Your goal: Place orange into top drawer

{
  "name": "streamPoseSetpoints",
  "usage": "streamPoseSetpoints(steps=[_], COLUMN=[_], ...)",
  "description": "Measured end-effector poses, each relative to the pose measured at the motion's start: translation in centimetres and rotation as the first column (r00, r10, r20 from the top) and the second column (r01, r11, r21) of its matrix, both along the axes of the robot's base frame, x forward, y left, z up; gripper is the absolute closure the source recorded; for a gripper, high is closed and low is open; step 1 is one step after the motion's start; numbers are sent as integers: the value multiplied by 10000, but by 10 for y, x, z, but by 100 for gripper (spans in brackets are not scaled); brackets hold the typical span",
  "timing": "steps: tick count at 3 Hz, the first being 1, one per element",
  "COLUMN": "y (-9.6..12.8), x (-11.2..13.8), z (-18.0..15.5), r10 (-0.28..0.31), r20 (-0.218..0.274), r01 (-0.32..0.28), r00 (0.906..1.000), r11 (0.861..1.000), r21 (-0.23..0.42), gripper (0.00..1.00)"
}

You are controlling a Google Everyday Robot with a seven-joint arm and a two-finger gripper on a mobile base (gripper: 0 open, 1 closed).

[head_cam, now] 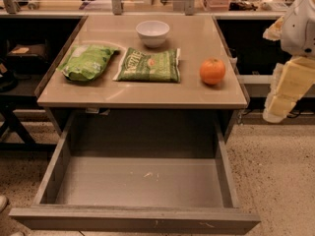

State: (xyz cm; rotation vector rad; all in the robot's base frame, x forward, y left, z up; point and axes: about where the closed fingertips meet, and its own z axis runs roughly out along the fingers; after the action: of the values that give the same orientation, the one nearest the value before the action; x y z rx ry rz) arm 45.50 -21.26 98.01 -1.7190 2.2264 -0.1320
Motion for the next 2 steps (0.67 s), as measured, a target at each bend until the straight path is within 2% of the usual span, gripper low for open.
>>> streamPoseSetpoints(steps=[2], y=[15], x=[103], z=[-8], r10=[-231], r20=[359], r01=[216], r00=[9991], r11=[9989], r21=[427], gripper=[0])
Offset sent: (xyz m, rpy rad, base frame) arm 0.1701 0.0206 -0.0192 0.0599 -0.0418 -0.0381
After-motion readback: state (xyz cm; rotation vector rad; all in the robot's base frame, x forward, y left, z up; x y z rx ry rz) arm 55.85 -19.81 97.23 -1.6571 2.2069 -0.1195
